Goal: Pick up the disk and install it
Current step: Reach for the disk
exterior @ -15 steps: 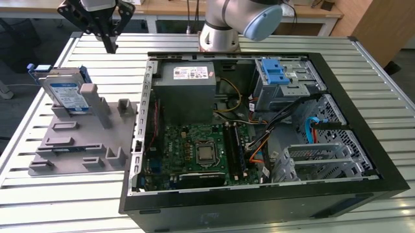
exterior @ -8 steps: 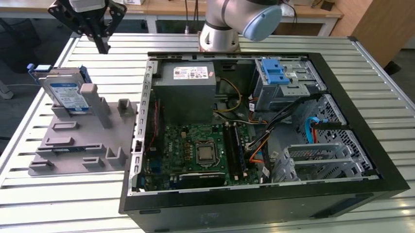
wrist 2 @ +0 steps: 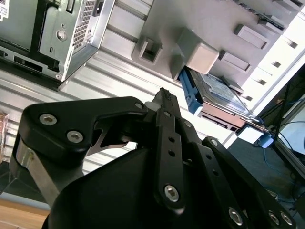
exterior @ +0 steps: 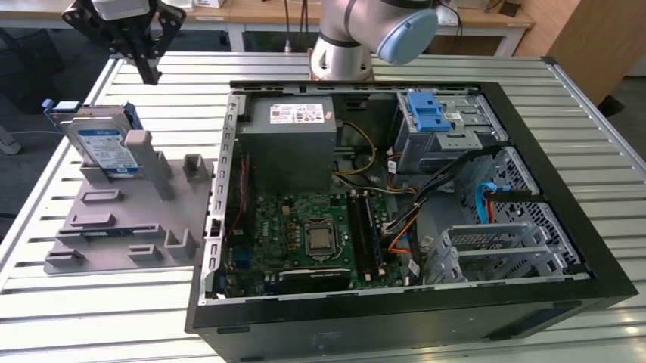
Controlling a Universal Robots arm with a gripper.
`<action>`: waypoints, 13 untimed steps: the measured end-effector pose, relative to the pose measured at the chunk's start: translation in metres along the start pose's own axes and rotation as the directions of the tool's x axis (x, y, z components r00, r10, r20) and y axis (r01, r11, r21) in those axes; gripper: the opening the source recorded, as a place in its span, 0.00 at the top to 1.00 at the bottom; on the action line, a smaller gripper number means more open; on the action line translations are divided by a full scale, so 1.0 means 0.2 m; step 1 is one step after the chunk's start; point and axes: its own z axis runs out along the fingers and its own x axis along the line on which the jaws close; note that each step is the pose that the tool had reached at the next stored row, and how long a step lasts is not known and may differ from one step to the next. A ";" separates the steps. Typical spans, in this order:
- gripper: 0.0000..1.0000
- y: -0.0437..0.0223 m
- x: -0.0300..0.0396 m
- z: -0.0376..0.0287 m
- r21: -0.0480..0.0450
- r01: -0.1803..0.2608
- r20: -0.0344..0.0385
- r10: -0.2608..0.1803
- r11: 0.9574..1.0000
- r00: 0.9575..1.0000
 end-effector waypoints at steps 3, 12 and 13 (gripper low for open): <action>0.89 -0.002 0.026 0.003 0.000 0.000 -0.003 0.000 1.000 1.000; 0.89 -0.007 0.096 0.010 0.001 0.000 -0.012 0.000 1.000 1.000; 0.89 -0.008 0.103 0.011 0.001 0.000 -0.013 0.000 1.000 1.000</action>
